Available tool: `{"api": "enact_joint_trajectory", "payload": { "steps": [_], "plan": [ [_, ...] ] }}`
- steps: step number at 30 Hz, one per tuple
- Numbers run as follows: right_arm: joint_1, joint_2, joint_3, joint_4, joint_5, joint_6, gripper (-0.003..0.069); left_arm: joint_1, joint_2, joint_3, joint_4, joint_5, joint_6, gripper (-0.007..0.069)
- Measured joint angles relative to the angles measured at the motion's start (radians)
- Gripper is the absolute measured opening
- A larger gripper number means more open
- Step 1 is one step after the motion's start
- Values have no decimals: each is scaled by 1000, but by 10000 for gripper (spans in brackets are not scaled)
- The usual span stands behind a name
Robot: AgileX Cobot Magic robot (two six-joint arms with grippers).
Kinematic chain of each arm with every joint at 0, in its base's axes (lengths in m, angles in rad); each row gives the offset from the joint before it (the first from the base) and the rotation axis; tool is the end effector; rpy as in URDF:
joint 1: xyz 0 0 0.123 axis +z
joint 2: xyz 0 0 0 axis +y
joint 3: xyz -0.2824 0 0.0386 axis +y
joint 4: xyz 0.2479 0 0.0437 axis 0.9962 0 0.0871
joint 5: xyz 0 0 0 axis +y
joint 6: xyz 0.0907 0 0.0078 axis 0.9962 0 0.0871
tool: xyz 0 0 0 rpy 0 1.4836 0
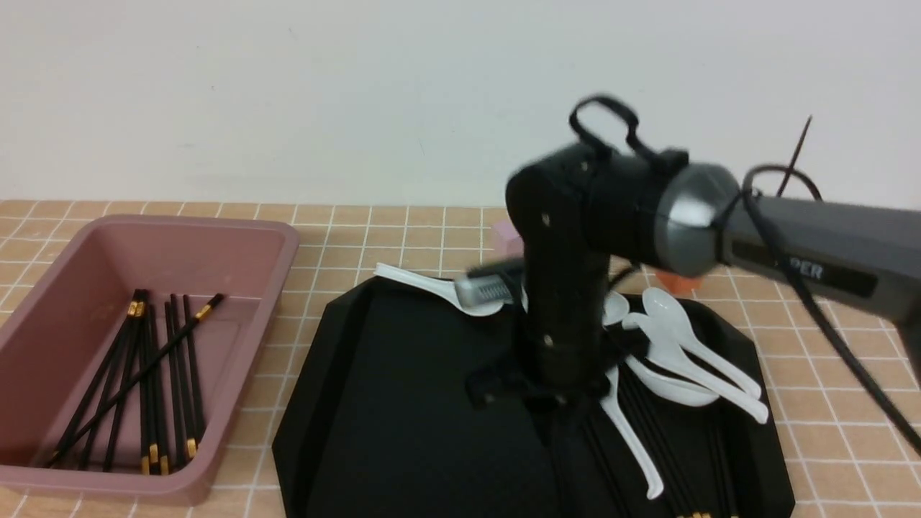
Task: On brown tablecloth take chopsticks from black tray and put them in box.
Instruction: 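Move the gripper over the chopsticks on the black tray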
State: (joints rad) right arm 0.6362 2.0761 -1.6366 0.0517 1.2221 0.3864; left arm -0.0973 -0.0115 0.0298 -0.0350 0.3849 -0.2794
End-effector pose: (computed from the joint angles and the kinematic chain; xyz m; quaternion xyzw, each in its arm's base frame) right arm 0.3296 0.2489 0.1946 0.1157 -0.9930 -0.0203 0.0135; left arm 0.0520 -0.0063 0.1691 -0.0828 0.8052 -0.1245 0.5738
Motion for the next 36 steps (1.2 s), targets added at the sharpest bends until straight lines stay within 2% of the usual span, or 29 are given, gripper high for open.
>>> {"api": "enact_joint_trajectory", "payload": {
  "steps": [2,6,23,27,30,32,36],
  "plan": [
    [0,6,27,-4,-2,18,316,0,0,0,0,0,0,238],
    [0,24,42,-9,-5,24,398,0,0,0,0,0,0,238],
    [0,107,23,-36,-14,26,412,0,0,0,0,0,0,239],
    [0,110,20,-25,-13,26,360,0,0,0,0,0,0,239],
    [0,111,19,-9,-17,26,292,0,0,0,0,0,0,239],
    [0,111,19,1,-22,26,209,0,0,0,0,0,0,239],
    [0,111,19,10,-26,29,118,0,0,0,0,0,0,239]
  ]
}}
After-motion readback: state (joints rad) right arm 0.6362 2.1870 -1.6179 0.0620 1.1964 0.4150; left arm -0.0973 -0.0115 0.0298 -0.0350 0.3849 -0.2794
